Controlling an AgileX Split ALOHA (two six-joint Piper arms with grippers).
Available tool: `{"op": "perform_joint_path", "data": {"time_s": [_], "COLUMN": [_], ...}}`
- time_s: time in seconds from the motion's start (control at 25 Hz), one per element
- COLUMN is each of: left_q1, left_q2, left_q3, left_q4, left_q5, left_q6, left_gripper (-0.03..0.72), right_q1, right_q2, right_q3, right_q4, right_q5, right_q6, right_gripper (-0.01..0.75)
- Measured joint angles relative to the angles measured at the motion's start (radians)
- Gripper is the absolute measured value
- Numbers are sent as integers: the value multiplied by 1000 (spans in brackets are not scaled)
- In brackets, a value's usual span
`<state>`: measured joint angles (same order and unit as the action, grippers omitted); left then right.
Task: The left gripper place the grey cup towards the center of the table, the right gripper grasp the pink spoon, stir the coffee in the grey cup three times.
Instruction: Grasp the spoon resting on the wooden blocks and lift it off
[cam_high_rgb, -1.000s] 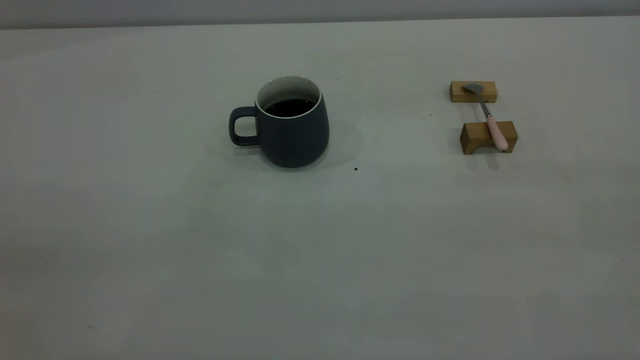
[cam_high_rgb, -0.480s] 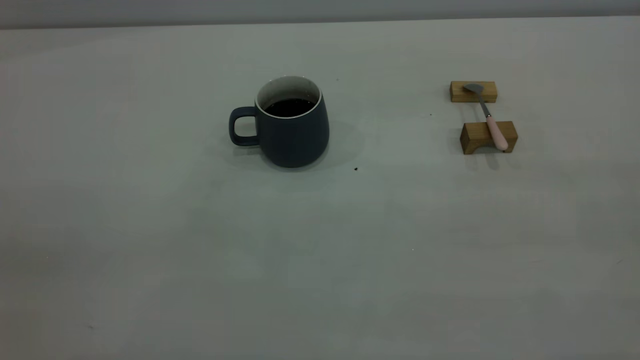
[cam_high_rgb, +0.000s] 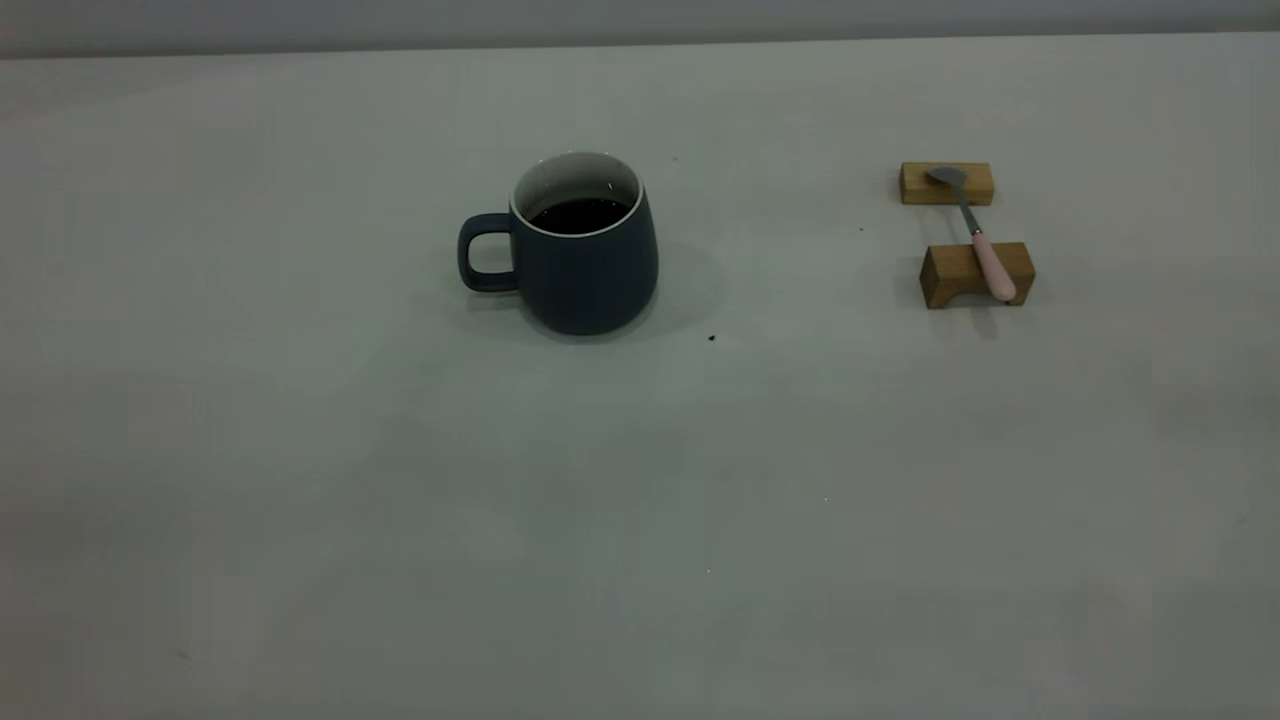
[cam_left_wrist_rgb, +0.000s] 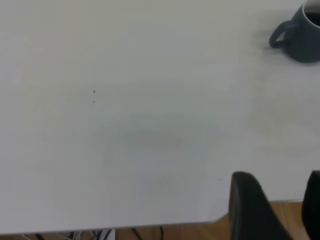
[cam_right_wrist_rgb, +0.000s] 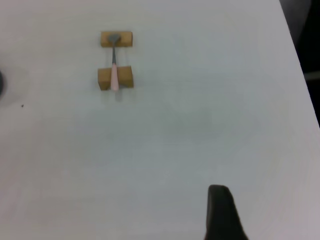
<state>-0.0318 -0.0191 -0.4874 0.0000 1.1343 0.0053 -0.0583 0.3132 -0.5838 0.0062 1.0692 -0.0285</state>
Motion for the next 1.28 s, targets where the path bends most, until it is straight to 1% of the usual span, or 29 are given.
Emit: {"op": "perform_joint_path", "data": {"time_s": [0.08,0.28,0.36,0.44,0.52,0.8,1.0,1.2,1.28], "left_q1": [0,0,0,0,0,0,0,0,0], "left_q2": [0,0,0,0,0,0,0,0,0], "left_q3": [0,0,0,0,0,0,0,0,0], "left_q4": [0,0,0,0,0,0,0,0,0], "left_q5": [0,0,0,0,0,0,0,0,0], "left_q6": [0,0,0,-5,0,0,0,0,0], "left_gripper": [331,331,331,331,331,331,331,331,331], "right_q1": [0,0,0,5,30,163,221,256,260], "right_q2": [173,639,799,959,1098,1512,1693,1812,1860], "right_q3": [-45,-136,-177,-227,-276,-478,-587,-654,-686], "right_q4": [10,105,141,161,164,130,129,129,130], "right_q5": [-54,-197,-246,-278,-302,-355,-384,-447,-456], "right_q6": [-28,-160,-207,-233,-240,-243,-243,-223,-209], "right_gripper": [530,651,676,679,679,673,666,658,654]}}
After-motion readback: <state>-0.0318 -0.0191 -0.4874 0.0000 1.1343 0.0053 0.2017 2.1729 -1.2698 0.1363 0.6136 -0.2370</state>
